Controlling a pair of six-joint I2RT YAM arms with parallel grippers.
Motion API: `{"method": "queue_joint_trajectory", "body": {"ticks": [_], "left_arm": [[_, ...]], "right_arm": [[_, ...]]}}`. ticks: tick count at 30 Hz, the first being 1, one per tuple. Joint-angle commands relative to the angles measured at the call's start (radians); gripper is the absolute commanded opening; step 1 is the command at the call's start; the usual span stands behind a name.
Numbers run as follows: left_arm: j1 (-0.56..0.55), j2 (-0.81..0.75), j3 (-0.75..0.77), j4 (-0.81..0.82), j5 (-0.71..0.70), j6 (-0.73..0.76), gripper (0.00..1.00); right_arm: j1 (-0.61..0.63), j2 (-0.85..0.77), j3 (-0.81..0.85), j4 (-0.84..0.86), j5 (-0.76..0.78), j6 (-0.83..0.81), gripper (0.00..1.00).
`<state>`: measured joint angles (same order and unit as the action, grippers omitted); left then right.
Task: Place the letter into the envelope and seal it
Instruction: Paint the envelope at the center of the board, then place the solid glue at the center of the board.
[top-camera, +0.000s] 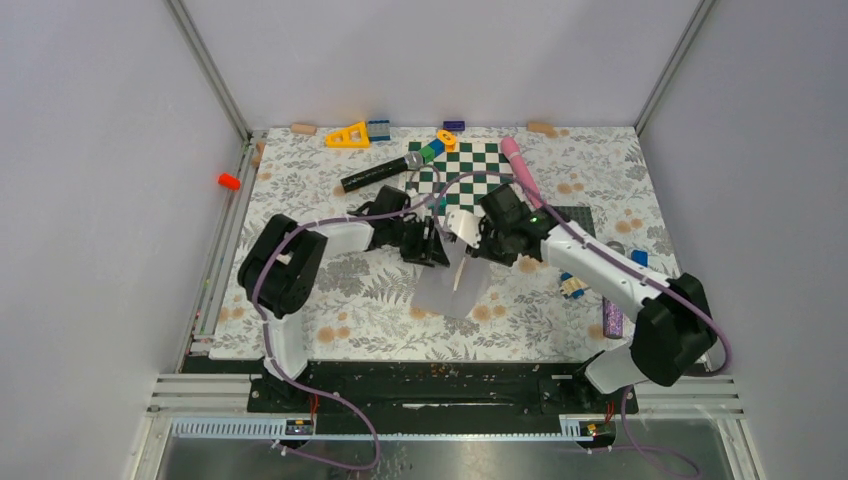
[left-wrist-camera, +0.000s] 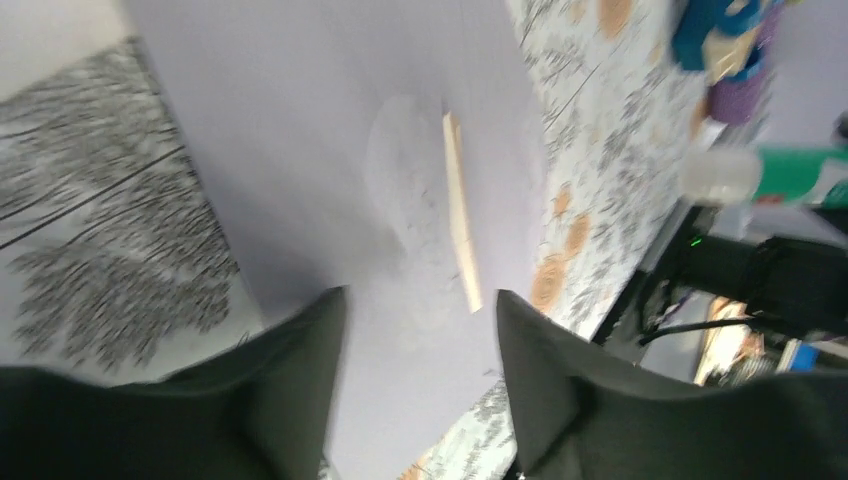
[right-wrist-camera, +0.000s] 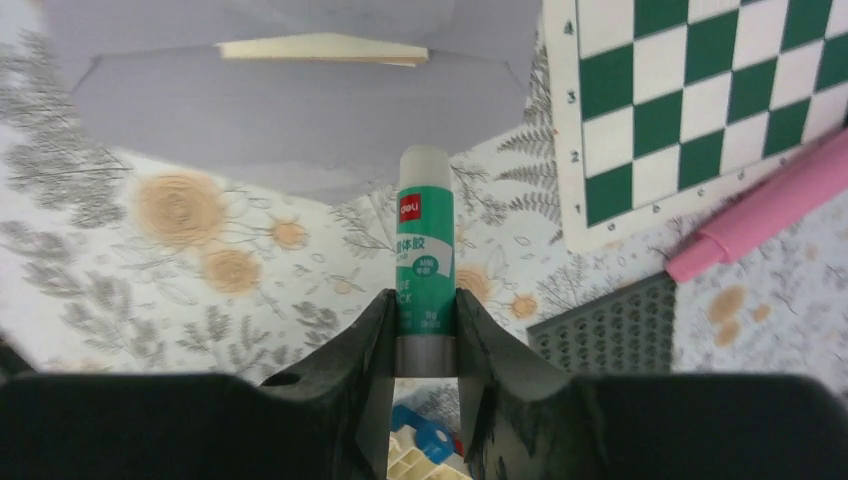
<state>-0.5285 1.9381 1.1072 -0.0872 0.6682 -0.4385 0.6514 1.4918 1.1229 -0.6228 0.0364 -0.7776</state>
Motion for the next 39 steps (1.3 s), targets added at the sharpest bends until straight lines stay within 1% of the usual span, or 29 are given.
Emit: {"method": "queue_joint_trajectory", "body": {"ticks": [1, 3, 5, 7, 8, 13, 15, 17, 20, 21, 22, 24, 25, 26, 30, 33, 36, 39], "left_arm": [[0.086, -0.140, -0.046, 0.132, 0.067, -0.011, 0.66], [0.109, -0.188, -0.063, 0.169, 0.106, -0.011, 0.77], [0.128, -0.230, -0.077, 0.221, 0.175, -0.020, 0.90], [0.140, -0.267, -0.083, 0.263, 0.240, -0.025, 0.98], [0.143, -0.283, -0.089, 0.301, 0.279, -0.027, 0.99], [0.143, -0.359, -0.102, 0.422, 0.483, -0.001, 0.99], [0.136, -0.372, -0.097, 0.432, 0.547, 0.031, 0.99], [0.122, -0.376, -0.089, 0.432, 0.602, 0.053, 0.99], [0.077, -0.389, -0.081, 0.401, 0.646, 0.089, 0.97], [0.057, -0.394, -0.069, 0.332, 0.647, 0.154, 0.97], [0.038, -0.398, -0.046, 0.225, 0.635, 0.238, 0.97], [-0.007, -0.398, 0.013, -0.033, 0.591, 0.451, 0.97], [-0.026, -0.395, 0.031, -0.107, 0.574, 0.519, 0.96], [-0.043, -0.391, 0.040, -0.140, 0.565, 0.542, 0.96], [-0.063, -0.375, 0.052, -0.146, 0.548, 0.532, 0.94], [-0.087, -0.366, 0.060, -0.147, 0.545, 0.526, 0.90], [-0.117, -0.354, 0.071, -0.181, 0.526, 0.549, 0.87], [-0.141, -0.339, 0.077, -0.202, 0.521, 0.561, 0.82]], "right_arm": [[-0.034, -0.080, 0.059, -0.145, -0.336, 0.035, 0.00], [-0.040, -0.097, 0.070, -0.181, -0.412, 0.028, 0.00], [-0.050, -0.102, 0.091, -0.214, -0.483, 0.028, 0.00], [-0.058, -0.104, 0.114, -0.241, -0.545, 0.031, 0.00], [-0.064, -0.100, 0.127, -0.258, -0.580, 0.032, 0.00], [-0.129, -0.064, 0.197, -0.368, -0.812, 0.028, 0.00], [-0.155, -0.033, 0.228, -0.435, -0.917, 0.002, 0.00], [-0.164, 0.004, 0.261, -0.504, -0.974, -0.033, 0.00], [-0.165, 0.057, 0.291, -0.573, -1.016, -0.064, 0.00], [-0.165, 0.070, 0.299, -0.590, -1.023, -0.076, 0.00], [-0.164, 0.080, 0.306, -0.605, -1.027, -0.089, 0.00], [-0.165, 0.092, 0.315, -0.628, -1.035, -0.107, 0.00], [-0.165, 0.093, 0.316, -0.634, -1.040, -0.113, 0.00], [-0.166, 0.094, 0.316, -0.637, -1.044, -0.115, 0.00], [-0.165, 0.107, 0.316, -0.649, -1.050, -0.120, 0.00], [-0.165, 0.130, 0.319, -0.657, -1.063, -0.123, 0.00], [-0.165, 0.149, 0.335, -0.656, -1.065, -0.112, 0.00], [-0.165, 0.165, 0.344, -0.628, -1.052, -0.073, 0.00]]}}
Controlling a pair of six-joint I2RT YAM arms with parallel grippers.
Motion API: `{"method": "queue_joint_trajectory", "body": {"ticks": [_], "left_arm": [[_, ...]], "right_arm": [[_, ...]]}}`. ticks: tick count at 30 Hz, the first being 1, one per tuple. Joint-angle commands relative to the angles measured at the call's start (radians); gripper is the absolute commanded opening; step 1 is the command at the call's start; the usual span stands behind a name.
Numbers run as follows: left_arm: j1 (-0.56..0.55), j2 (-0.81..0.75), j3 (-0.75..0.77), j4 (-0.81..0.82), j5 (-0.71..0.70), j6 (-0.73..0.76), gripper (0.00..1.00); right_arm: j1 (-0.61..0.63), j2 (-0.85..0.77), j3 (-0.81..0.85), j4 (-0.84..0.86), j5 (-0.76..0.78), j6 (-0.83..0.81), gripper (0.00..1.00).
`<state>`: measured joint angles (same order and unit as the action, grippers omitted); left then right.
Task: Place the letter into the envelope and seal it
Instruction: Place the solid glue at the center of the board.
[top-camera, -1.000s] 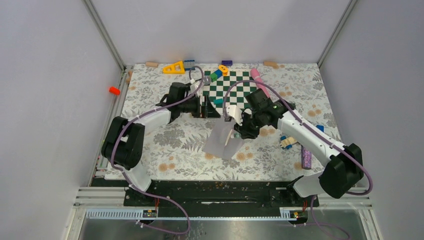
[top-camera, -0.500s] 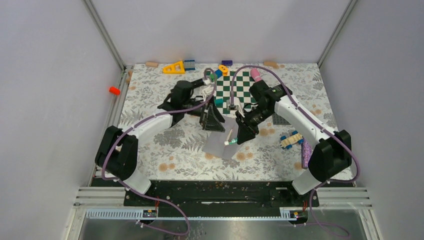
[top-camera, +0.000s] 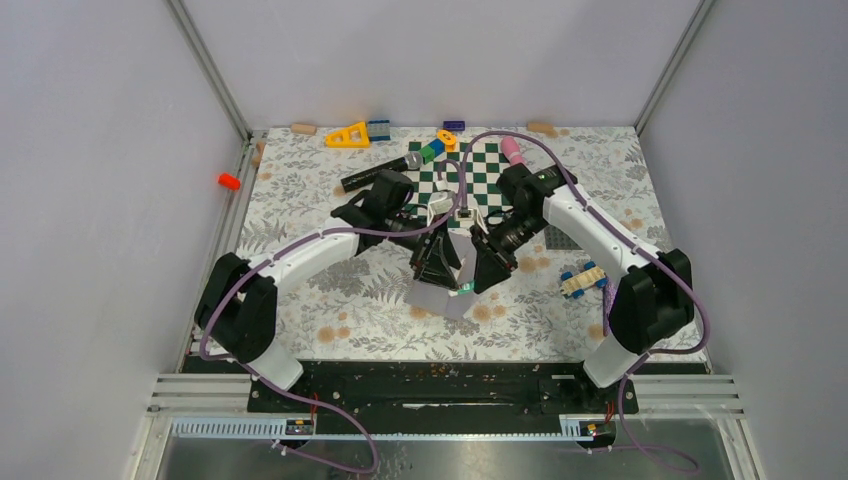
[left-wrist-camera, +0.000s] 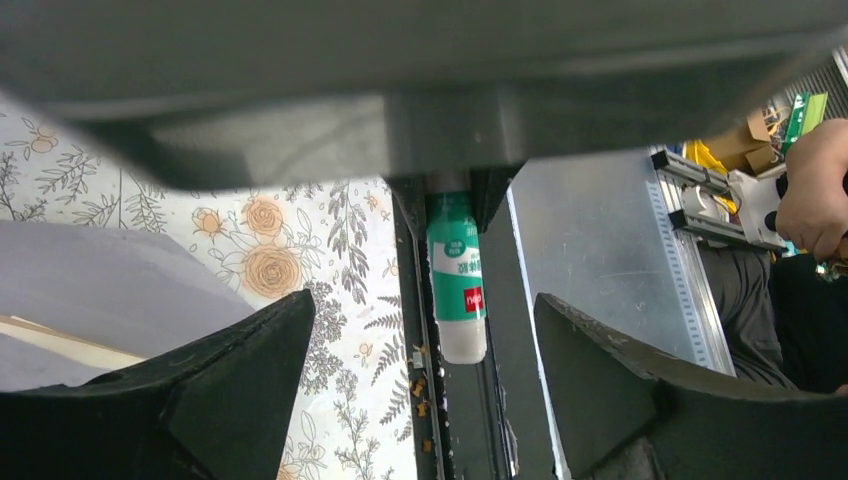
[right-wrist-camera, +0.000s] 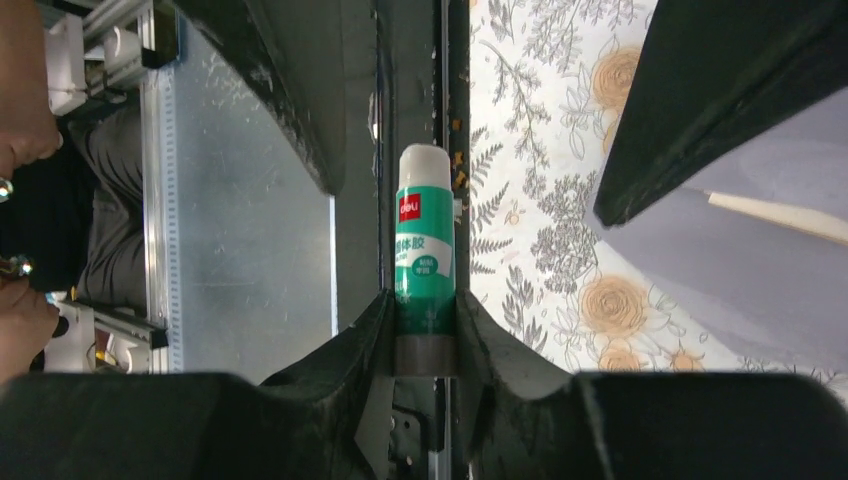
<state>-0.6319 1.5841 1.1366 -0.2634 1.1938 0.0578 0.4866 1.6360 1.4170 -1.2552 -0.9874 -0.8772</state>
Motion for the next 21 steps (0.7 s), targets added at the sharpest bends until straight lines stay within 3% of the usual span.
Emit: {"method": "queue_joint_trajectory", "body": {"ticks": [1, 6, 9, 12, 21], "left_arm": [[-0.043, 0.018, 0.048, -0.027, -0.006, 0.063, 0.79], [-0.063, 0.030, 0.057, -0.058, -0.051, 0.079, 0.68], [-0.059, 0.035, 0.029, 0.027, -0.075, -0.015, 0.76], [-0.019, 0.039, -0.051, 0.283, -0.030, -0.224, 0.76], [-0.012, 0.048, -0.068, 0.339, 0.008, -0.260, 0.75]], "right_arm": [[0.000, 0.023, 0.048, 0.026, -0.020, 0.050, 0.00], [0.000, 0.020, 0.032, 0.099, 0.016, 0.128, 0.00], [-0.009, -0.002, 0.009, 0.153, 0.013, 0.172, 0.00], [-0.035, -0.040, -0.040, 0.247, -0.006, 0.234, 0.00], [-0.102, -0.036, -0.082, 0.281, -0.107, 0.251, 0.00]]}}
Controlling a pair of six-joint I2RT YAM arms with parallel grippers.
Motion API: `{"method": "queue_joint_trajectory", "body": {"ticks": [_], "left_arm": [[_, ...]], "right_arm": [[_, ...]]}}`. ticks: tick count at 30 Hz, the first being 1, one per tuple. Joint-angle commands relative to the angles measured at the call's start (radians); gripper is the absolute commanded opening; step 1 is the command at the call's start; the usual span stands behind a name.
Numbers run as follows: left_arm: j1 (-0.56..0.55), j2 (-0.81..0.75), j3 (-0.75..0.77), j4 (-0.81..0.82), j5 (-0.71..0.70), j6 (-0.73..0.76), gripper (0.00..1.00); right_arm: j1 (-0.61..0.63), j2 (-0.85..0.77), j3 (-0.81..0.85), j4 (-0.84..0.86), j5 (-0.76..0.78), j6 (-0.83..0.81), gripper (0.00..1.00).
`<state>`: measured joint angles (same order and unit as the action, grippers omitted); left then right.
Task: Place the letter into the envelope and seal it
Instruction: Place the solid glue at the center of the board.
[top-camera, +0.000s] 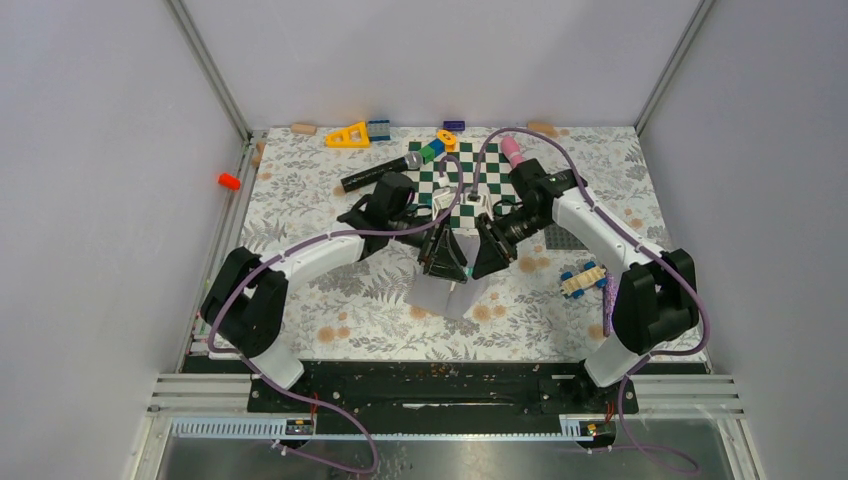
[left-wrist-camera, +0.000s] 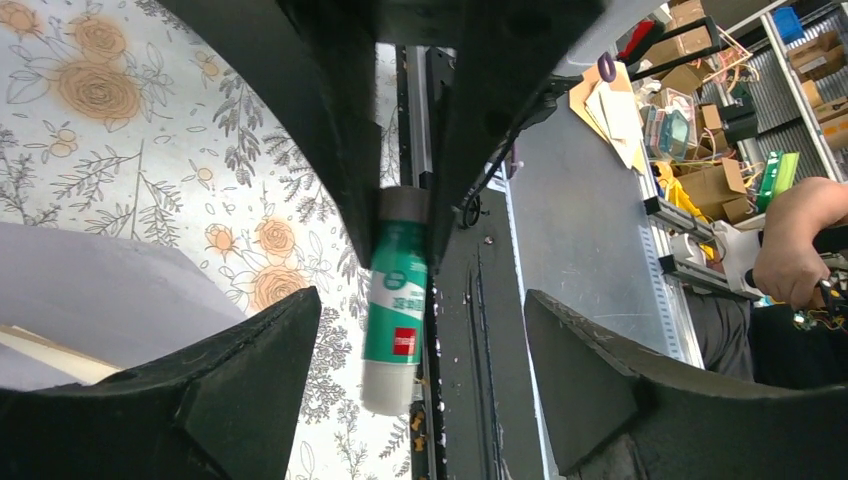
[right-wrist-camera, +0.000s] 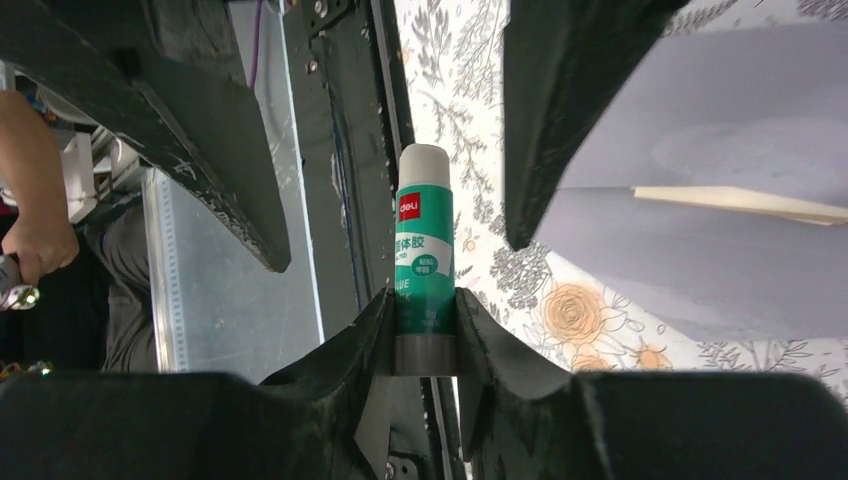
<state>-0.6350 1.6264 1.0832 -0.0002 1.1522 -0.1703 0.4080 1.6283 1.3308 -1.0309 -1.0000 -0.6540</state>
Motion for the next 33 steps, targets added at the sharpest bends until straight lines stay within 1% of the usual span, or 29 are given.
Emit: {"method": "queue_joint_trajectory", "body": {"ticks": [1, 5, 9, 12, 17, 21, 26, 29, 30, 33], "left_arm": [[-0.009, 0.007, -0.014, 0.077, 0.050, -0.032, 0.75], [-0.008, 0.004, -0.025, 0.086, 0.043, -0.035, 0.74], [-0.009, 0.011, -0.018, 0.085, 0.054, -0.038, 0.68], [-0.009, 0.013, -0.015, 0.085, 0.058, -0.037, 0.65], [-0.012, 0.021, -0.008, 0.085, 0.070, -0.039, 0.51], [-0.017, 0.023, 0.000, 0.064, 0.073, -0.027, 0.46], [-0.041, 0.024, 0.023, -0.058, 0.053, 0.074, 0.44], [-0.045, 0.026, 0.026, -0.067, 0.046, 0.084, 0.33], [-0.044, 0.026, 0.028, -0.068, 0.045, 0.086, 0.32], [-0.044, 0.029, 0.030, -0.067, 0.042, 0.084, 0.31]], "right_arm": [[-0.024, -0.026, 0.003, 0.056, -0.103, 0.026, 0.00], [-0.035, -0.024, -0.001, 0.043, -0.133, 0.014, 0.00], [-0.037, -0.010, 0.003, 0.024, -0.129, -0.002, 0.00], [-0.037, 0.013, 0.024, -0.044, -0.132, -0.051, 0.00], [-0.033, 0.049, 0.052, -0.122, -0.129, -0.119, 0.00], [-0.031, 0.050, 0.059, -0.119, -0.127, -0.116, 0.00], [-0.032, 0.043, 0.061, -0.096, -0.123, -0.092, 0.00], [-0.032, 0.041, 0.061, -0.096, -0.119, -0.093, 0.00], [-0.032, 0.041, 0.058, -0.096, -0.117, -0.094, 0.00], [-0.032, 0.045, 0.057, -0.098, -0.111, -0.094, 0.00]]}}
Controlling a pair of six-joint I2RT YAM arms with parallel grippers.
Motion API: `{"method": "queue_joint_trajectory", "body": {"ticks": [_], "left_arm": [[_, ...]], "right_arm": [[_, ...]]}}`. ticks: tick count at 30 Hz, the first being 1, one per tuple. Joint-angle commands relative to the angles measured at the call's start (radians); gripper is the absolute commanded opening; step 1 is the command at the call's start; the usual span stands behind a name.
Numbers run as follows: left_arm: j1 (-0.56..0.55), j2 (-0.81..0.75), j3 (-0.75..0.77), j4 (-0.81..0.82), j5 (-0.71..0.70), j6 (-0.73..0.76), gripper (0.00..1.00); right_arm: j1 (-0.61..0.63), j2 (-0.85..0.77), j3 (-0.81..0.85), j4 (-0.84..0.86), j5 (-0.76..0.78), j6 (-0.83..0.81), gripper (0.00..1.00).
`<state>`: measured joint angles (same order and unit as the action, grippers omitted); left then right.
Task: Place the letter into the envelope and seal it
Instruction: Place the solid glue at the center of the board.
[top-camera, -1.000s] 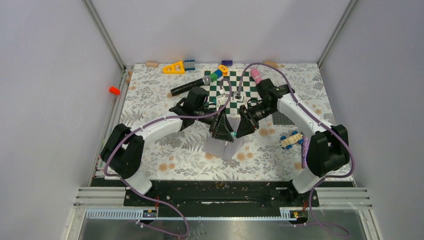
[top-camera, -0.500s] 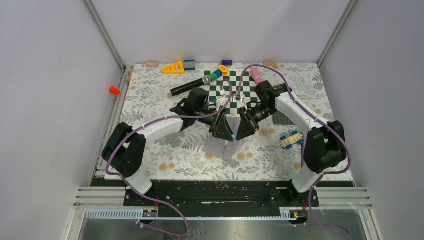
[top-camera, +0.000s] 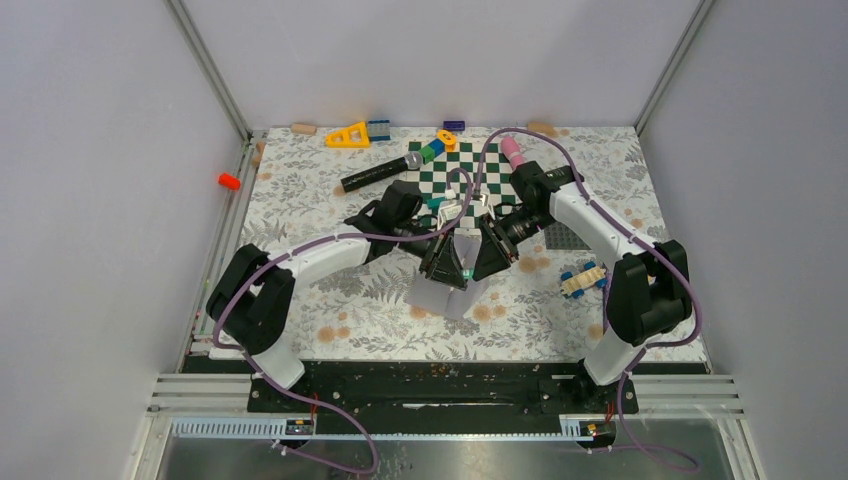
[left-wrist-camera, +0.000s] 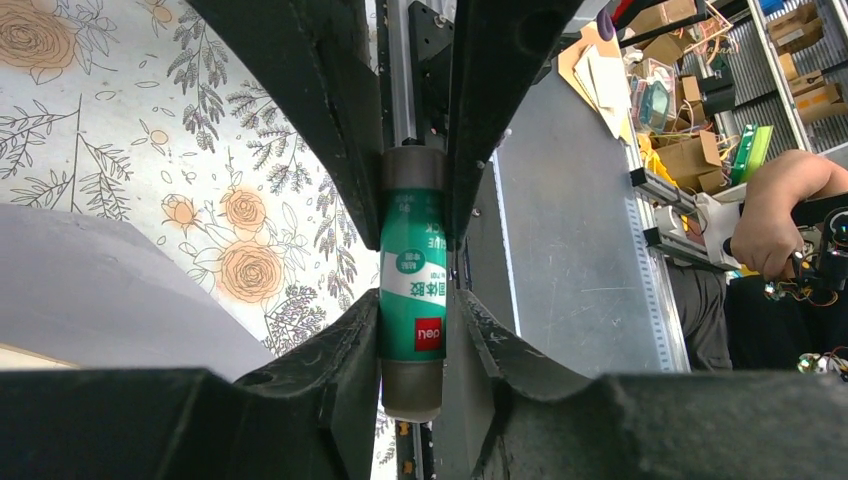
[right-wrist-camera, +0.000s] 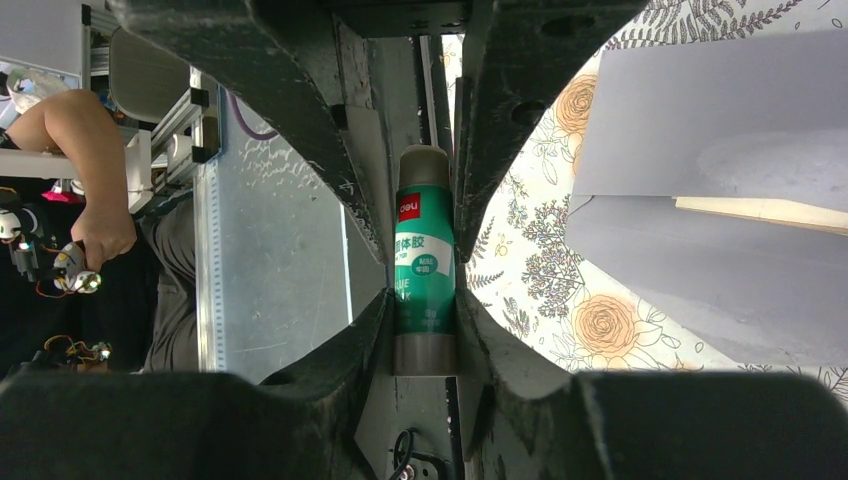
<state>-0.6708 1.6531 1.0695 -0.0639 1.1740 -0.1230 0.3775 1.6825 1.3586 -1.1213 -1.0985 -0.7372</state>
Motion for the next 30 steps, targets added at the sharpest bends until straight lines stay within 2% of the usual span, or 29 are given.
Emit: {"method": "queue_joint_trajectory", "body": {"ticks": [1, 4, 7, 12, 18, 21, 24, 28, 30], "left_arm": [[-0.009, 0.005, 0.045, -0.004, 0.019, 0.036, 0.34], [-0.007, 0.006, 0.046, -0.004, 0.019, 0.033, 0.52], [-0.007, 0.009, 0.049, -0.004, 0.023, 0.031, 0.62], [-0.007, 0.015, 0.049, -0.002, 0.027, 0.030, 0.62], [-0.007, 0.015, 0.048, 0.013, 0.047, 0.015, 0.50], [-0.006, 0.015, 0.040, 0.035, 0.062, -0.003, 0.49], [0.004, 0.016, 0.010, 0.168, 0.084, -0.101, 0.50], [0.035, 0.019, -0.055, 0.420, 0.084, -0.300, 0.60], [0.046, 0.023, -0.062, 0.436, 0.083, -0.317, 0.62]], "right_arm": [[-0.002, -0.009, 0.027, -0.010, -0.012, -0.013, 0.00], [0.001, -0.001, 0.029, -0.034, -0.009, -0.036, 0.00], [0.008, 0.007, 0.033, -0.043, -0.002, -0.045, 0.00], [0.024, 0.009, 0.033, -0.044, 0.006, -0.045, 0.00], [0.033, 0.040, 0.027, -0.052, 0.002, -0.054, 0.00], [0.034, 0.052, 0.040, -0.080, -0.021, -0.074, 0.00], [0.032, 0.057, 0.037, -0.081, -0.049, -0.084, 0.00], [0.026, 0.060, 0.026, -0.078, -0.065, -0.092, 0.00], [0.018, 0.057, 0.021, -0.074, -0.068, -0.092, 0.00]]}}
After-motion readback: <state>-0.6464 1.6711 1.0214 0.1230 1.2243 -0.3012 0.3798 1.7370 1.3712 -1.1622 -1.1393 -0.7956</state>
